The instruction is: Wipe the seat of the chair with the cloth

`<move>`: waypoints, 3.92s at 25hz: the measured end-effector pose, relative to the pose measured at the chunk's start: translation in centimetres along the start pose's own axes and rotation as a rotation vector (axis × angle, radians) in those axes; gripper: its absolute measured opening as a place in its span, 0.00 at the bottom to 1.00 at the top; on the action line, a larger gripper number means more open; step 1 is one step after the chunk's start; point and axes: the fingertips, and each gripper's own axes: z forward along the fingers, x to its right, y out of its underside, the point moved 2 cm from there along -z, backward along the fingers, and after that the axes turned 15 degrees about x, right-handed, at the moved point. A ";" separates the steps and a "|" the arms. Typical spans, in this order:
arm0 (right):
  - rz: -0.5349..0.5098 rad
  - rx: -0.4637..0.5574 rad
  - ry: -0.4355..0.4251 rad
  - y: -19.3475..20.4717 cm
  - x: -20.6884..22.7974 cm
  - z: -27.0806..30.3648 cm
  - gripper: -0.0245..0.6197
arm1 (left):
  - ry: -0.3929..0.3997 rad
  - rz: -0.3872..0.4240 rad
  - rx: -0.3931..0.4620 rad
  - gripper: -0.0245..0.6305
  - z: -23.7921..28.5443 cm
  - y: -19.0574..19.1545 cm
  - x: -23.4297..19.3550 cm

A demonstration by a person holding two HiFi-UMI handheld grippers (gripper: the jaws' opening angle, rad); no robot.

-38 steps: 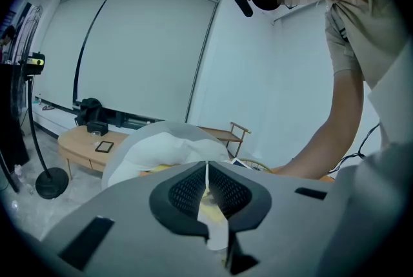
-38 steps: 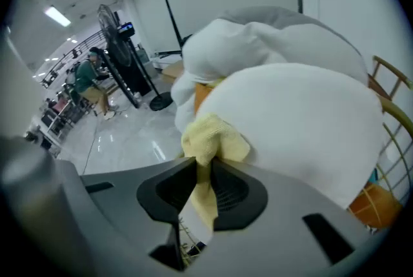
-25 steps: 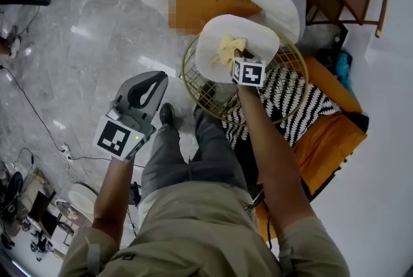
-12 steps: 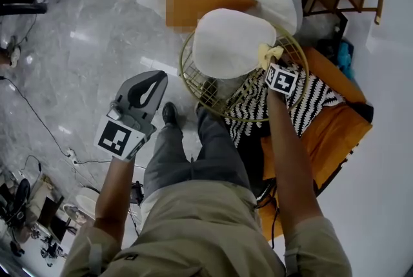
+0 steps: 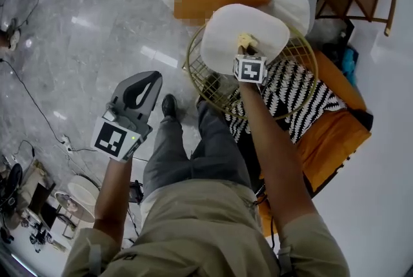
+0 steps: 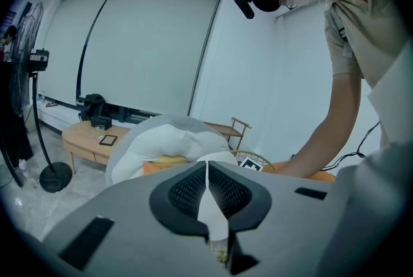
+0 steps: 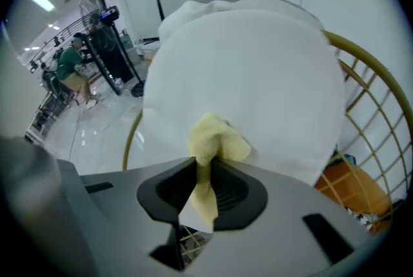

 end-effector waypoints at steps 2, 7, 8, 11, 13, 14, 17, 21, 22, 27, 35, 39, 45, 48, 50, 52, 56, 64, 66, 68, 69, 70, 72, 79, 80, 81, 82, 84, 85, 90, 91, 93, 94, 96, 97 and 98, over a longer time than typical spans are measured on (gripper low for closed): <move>-0.026 0.002 -0.084 -0.8 -4.7 1.5 0.16 | -0.014 -0.002 -0.003 0.06 -0.6 0.4 -0.5; -0.026 0.026 -0.228 -3.1 -12.6 2.8 0.16 | -0.021 -0.005 -0.003 0.06 -1.2 1.0 -1.0; -0.025 0.027 -0.242 -3.4 -13.1 2.8 0.16 | -0.019 -0.006 -0.003 0.06 -1.1 1.0 -1.0; -0.019 0.020 -0.242 -3.0 -12.2 2.7 0.16 | -0.004 -0.007 0.005 0.06 -0.6 0.8 -1.0; 0.000 0.011 -0.211 -2.2 -9.7 2.5 0.16 | 0.004 -0.009 0.005 0.06 -0.2 0.6 -0.8; 0.017 0.007 -0.183 -1.7 -7.8 2.3 0.16 | 0.009 -0.009 0.002 0.06 0.0 0.6 -0.8; 0.098 -0.021 -0.058 0.4 -0.6 1.4 0.16 | 0.024 -0.007 0.004 0.06 0.5 0.6 -0.6; 0.192 -0.053 0.173 3.8 9.8 -1.8 0.16 | 0.041 -0.007 -0.009 0.06 1.2 0.9 -0.5; 0.196 -0.053 0.210 4.2 11.6 -2.7 0.16 | 0.045 -0.007 -0.013 0.06 1.3 0.9 -0.4; 0.184 -0.036 0.267 4.8 14.4 -4.7 0.16 | 0.063 -0.005 -0.021 0.06 2.1 0.9 -0.1; 0.179 -0.052 0.181 4.2 8.5 -1.3 0.16 | 0.055 -0.005 0.003 0.06 2.5 0.7 -0.6; 0.182 -0.067 0.106 3.2 2.1 1.2 0.16 | 0.010 -0.018 0.053 0.06 2.4 0.9 -1.2; 0.155 -0.097 -0.161 2.8 -10.7 2.8 0.16 | 0.023 -0.036 -0.059 0.06 0.6 3.2 -1.4; 0.116 -0.108 -0.286 1.5 -14.3 4.0 0.16 | 0.017 -0.035 -0.034 0.06 1.3 2.8 -2.1; 0.097 -0.109 -0.295 1.4 -14.6 4.1 0.16 | 0.017 -0.035 -0.030 0.06 1.3 2.9 -2.1; 0.098 -0.111 -0.277 1.8 -13.5 4.1 0.16 | 0.019 -0.037 -0.025 0.06 1.4 3.0 -2.0; 0.120 -0.122 -0.186 3.6 -8.5 3.8 0.16 | 0.027 -0.038 -0.043 0.06 1.5 3.2 -2.1; 0.297 -0.158 0.252 9.0 11.4 -1.4 0.16 | 0.058 -0.034 -0.051 0.06 2.5 3.3 -1.6; 0.287 -0.142 0.296 9.1 13.8 -2.8 0.16 | 0.068 -0.035 -0.052 0.06 2.9 3.4 -1.3; 0.282 -0.125 0.315 9.0 14.8 -3.6 0.16 | 0.077 -0.037 -0.049 0.06 3.3 3.4 -1.1; 0.283 -0.120 0.318 9.0 14.9 -3.8 0.16 | 0.081 -0.037 -0.046 0.06 3.5 3.4 -0.9; 0.285 -0.119 0.319 9.1 14.8 -3.9 0.16 | 0.083 -0.036 -0.045 0.06 3.6 3.3 -0.8; 0.287 -0.122 0.322 9.4 14.5 -3.7 0.16 | 0.086 -0.034 -0.042 0.06 3.8 3.2 -0.8; 0.250 -0.139 0.220 9.2 8.4 -0.8 0.16 | 0.061 -0.037 -0.038 0.06 2.9 3.7 -1.1; 0.241 -0.148 0.189 9.2 6.6 0.0 0.16 | 0.051 -0.042 -0.031 0.06 2.7 3.8 -1.3; 0.235 -0.158 0.156 9.3 4.7 0.8 0.16 | 0.043 -0.045 -0.029 0.06 2.5 4.0 -1.4; 0.232 -0.168 0.123 9.3 2.6 1.6 0.16 | 0.038 -0.048 -0.038 0.06 2.1 4.3 -1.5; 0.218 -0.185 0.035 9.1 -2.0 3.3 0.16 | 0.030 -0.050 -0.059 0.06 1.4 5.0 -1.7; 0.200 -0.190 -0.032 8.8 -4.7 4.1 0.16 | 0.024 -0.051 -0.064 0.06 1.1 5.3 -1.9; 0.082 -0.179 -0.305 7.0 -14.9 5.7 0.16 | 0.007 -0.055 -0.072 0.06 0.2 6.1 -2.1; 0.077 -0.176 -0.314 6.8 -15.6 5.7 0.16 | 0.006 -0.055 -0.073 0.06 0.1 6.1 -2.0; 0.070 -0.173 -0.320 6.7 -15.7 5.5 0.16 | 0.008 -0.054 -0.071 0.06 0.1 6.1 -1.9; 0.061 -0.170 -0.321 6.8 -15.4 5.3 0.16 | 0.010 -0.054 -0.069 0.06 0.2 6.1 -1.8; 0.042 -0.163 -0.308 7.2 -13.6 5.2 0.16 | 0.019 -0.054 -0.067 0.06 0.7 6.1 -1.5; 0.039 -0.163 -0.289 7.6 -12.2 5.1 0.16 | 0.024 -0.054 -0.065 0.06 0.9 6.1 -1.4; 0.040 -0.166 -0.264 8.2 -10.6 5.1 0.16 | 0.029 -0.054 -0.064 0.06 1.1 6.1 -1.2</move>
